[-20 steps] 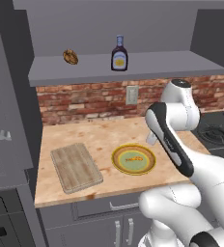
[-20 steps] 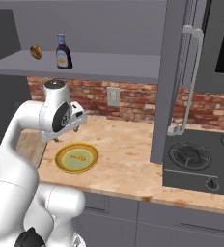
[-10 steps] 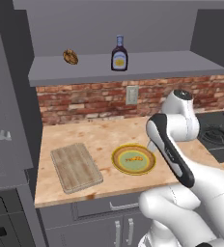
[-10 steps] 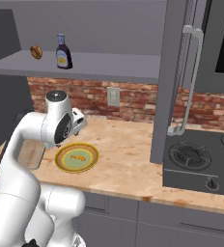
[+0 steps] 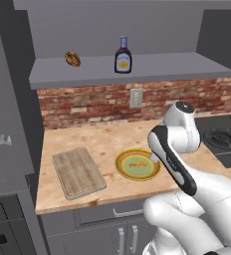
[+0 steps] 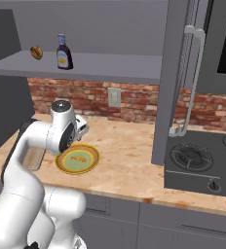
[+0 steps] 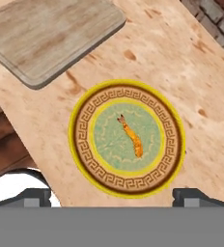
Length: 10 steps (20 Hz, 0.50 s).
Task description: Pick the shrimp from the plate and place it on the cutting board. Then pick the condiment bottle from the cabinet and place it next to the cutting board.
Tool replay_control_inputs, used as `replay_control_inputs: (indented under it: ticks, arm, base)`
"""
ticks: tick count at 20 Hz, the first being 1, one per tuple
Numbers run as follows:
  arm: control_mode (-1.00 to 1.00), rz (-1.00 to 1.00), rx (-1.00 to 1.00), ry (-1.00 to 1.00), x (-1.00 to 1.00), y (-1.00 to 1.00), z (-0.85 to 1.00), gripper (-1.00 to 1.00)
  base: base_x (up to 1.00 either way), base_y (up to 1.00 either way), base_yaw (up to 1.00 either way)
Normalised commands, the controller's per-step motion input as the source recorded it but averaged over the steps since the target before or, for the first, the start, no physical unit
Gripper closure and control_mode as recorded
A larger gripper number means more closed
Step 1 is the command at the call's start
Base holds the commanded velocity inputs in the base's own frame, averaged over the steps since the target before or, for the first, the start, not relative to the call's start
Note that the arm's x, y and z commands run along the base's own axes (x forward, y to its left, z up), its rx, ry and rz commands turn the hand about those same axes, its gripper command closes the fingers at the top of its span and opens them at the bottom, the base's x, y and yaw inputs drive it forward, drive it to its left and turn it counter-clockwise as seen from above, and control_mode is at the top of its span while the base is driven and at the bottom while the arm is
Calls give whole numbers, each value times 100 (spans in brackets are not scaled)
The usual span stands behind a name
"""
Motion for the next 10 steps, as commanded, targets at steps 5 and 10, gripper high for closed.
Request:
replay_control_inputs:
  ticks: [5,10]
  arm:
    - [-100,5,0,1,32,0,-29,-100]
    - [-100,5,0,2,30,0,-26,-100]
  base:
    - [0,0,0]
    - [0,0,0]
